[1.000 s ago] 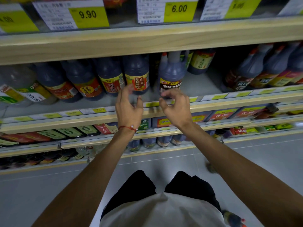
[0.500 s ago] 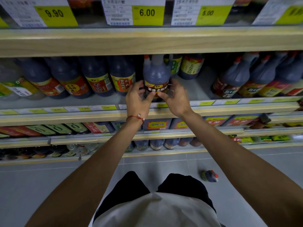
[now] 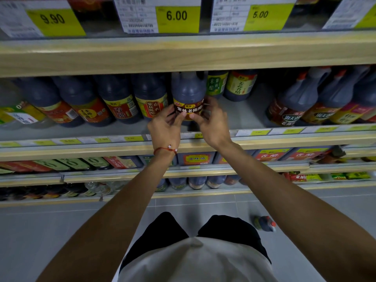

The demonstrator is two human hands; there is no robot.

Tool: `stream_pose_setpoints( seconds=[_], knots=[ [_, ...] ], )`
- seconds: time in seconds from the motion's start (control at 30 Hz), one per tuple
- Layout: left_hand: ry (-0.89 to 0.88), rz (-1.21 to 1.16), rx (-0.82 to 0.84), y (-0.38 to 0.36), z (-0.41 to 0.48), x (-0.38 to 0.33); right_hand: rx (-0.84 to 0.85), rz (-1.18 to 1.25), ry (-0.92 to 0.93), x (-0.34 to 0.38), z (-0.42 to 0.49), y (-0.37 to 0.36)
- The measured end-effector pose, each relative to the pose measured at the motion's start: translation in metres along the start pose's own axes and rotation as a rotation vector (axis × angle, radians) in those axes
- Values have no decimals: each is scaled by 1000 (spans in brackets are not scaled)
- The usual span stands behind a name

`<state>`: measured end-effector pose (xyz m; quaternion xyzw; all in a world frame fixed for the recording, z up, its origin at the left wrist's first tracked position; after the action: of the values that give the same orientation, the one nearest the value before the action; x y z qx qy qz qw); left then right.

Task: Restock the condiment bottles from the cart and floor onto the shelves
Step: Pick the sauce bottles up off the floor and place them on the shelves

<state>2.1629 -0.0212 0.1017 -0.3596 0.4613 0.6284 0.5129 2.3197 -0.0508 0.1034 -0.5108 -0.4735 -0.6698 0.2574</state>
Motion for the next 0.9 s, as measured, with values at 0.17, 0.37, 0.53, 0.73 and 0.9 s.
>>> stream_pose_setpoints(
  seconds=[0.17,0.37,0.53,0.73,0.9],
  knots=[
    [1,15,-23,3,-3,0,19,30,-9,-2,1,-2],
    [8,61,-40,12,-1,1,14,15,-6,-2,0,-10],
    [10,64,5,12,0,-2,-14,6,-10,-5,0,-13],
    [1,107,65,15,2,-5,-54,-27,-17,-3,-2,-12],
    [46,91,132,14,3,-4,-50,-86,-29,1,-7,-12]
  ],
)
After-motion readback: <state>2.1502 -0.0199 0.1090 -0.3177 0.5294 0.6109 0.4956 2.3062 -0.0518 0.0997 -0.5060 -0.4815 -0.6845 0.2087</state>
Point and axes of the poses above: each hand's wrist, its own z-axis towards the middle knuckle, its own y-axis out of the back of the hand, x = y × z, the point moved 4 cm from there along z, towards the middle knuckle, and after that the axes turned 9 degrees about -y, right-handed, at the moved point
